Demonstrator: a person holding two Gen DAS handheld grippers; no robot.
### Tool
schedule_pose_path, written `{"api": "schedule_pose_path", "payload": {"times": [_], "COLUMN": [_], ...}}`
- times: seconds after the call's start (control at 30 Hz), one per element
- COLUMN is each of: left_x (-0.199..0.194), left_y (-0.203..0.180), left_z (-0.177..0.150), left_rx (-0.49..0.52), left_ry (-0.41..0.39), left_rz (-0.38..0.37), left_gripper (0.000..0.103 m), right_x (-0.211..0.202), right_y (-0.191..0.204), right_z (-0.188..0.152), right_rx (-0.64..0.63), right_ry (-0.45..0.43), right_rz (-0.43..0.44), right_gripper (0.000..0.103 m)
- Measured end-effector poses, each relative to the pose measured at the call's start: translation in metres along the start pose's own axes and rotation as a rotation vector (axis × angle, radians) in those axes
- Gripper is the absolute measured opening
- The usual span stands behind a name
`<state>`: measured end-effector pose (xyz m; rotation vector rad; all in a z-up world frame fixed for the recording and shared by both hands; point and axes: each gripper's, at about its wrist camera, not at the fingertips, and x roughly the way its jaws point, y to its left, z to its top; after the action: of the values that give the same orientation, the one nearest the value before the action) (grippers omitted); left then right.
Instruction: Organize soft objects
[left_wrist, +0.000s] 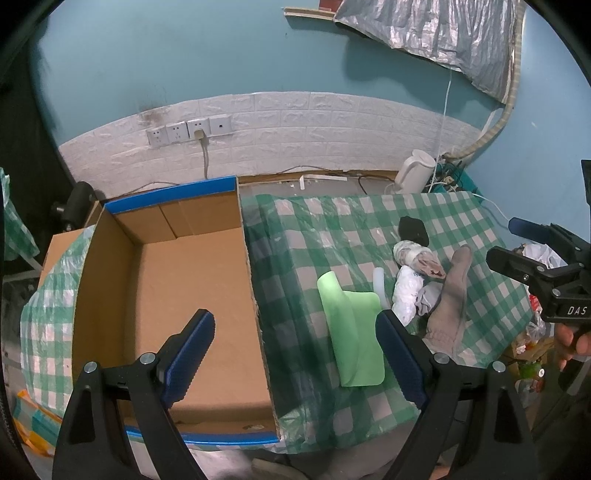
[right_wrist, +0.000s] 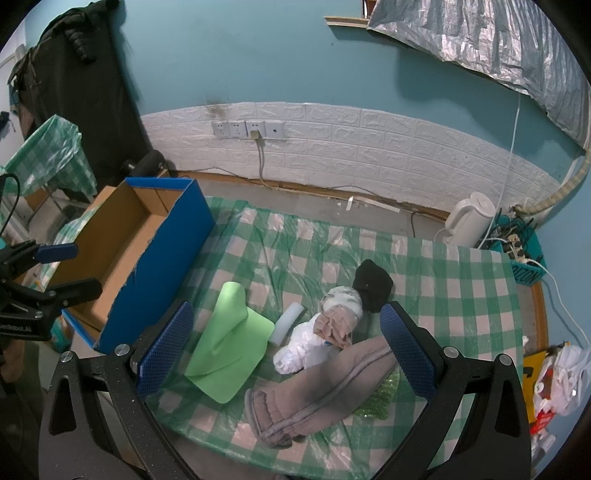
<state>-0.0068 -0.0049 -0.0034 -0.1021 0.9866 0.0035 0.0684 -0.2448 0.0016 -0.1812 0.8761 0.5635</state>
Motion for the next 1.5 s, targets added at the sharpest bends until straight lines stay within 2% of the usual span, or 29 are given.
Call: {"api": "schedule_pose_path", "payload": {"times": [0.83,1.03,1.5], "left_x": [0.0013,0.0030,0.0034], "left_y": [-0.0006,-0.0060,-0.0022], "left_z": [-0.0007,-0.0082,-0.0036], "left_rx": [-0.002,-0.017,-0.024], "left_ry": [0.006,0.009,0.019], "left_rz": [-0.004,-0.020,-0.043], "left_gripper": [0.090,0.088,0.088], "right_x": [0.0005,0.0005,0.0005], "right_y": [-0.0001,-0.0002,-0.0006], "right_z": [-0.0002,-0.0002,-0.0006], "right_rx": [0.000,-0.001,0.001], "right_ry": [0.005,0.005,0.008], "right_rz": [0.000,0.001,0.001], "right_gripper": [0.101,0.101,0.101]}}
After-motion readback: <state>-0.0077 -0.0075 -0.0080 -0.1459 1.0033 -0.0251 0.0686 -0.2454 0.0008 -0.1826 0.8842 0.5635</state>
